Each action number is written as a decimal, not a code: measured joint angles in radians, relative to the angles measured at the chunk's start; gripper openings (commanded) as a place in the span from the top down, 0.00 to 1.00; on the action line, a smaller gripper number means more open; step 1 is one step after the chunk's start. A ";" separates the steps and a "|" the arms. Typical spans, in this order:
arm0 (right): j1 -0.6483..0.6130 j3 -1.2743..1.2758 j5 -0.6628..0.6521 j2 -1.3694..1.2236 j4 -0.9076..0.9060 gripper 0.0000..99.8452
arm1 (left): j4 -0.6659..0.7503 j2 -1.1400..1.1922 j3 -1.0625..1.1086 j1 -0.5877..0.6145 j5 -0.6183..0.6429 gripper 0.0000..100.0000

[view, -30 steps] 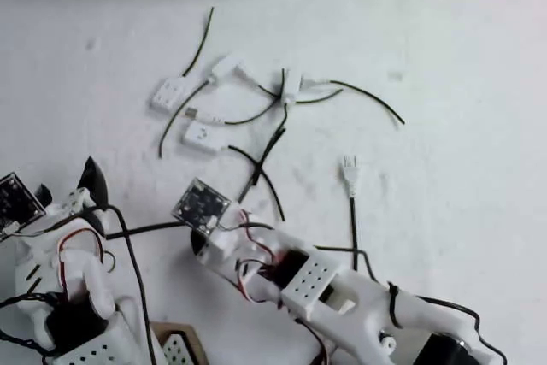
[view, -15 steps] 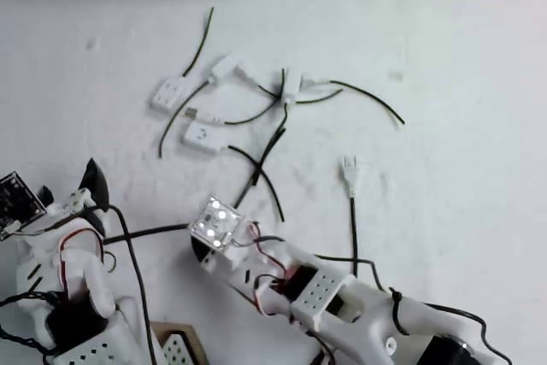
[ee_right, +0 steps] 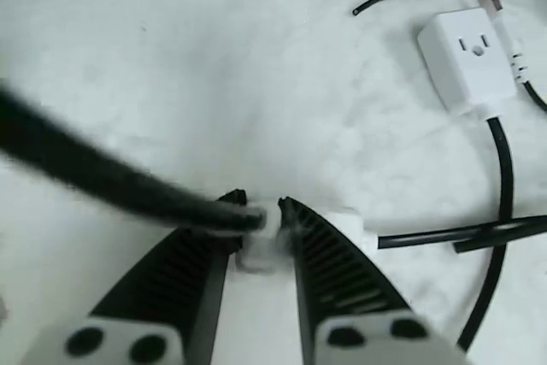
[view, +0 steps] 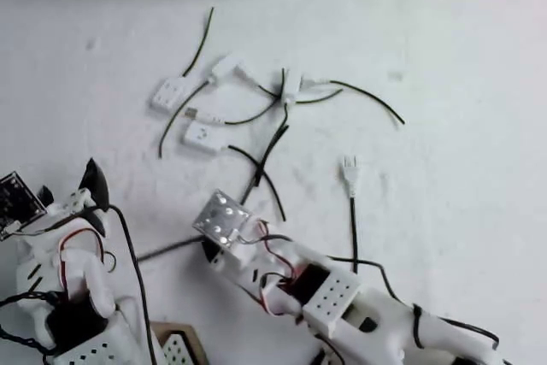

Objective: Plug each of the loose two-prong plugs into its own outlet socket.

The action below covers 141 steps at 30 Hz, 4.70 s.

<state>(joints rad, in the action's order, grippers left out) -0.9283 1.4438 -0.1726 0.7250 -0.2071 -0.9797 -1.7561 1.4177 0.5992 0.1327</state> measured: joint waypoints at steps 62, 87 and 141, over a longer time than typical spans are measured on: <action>0.057 0.023 0.092 0.169 -0.014 0.98 | 0.023 0.000 0.011 0.000 0.000 0.72; 0.048 0.086 0.098 0.127 0.141 0.98 | 0.023 0.000 0.017 0.000 0.000 0.72; 0.080 -0.058 -0.132 -0.123 0.000 0.98 | 0.028 0.000 0.017 0.000 0.000 0.72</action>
<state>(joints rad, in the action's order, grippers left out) -0.8485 1.3855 -0.3046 0.6022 -0.2071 -0.9521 -1.7561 1.4346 0.5992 0.1327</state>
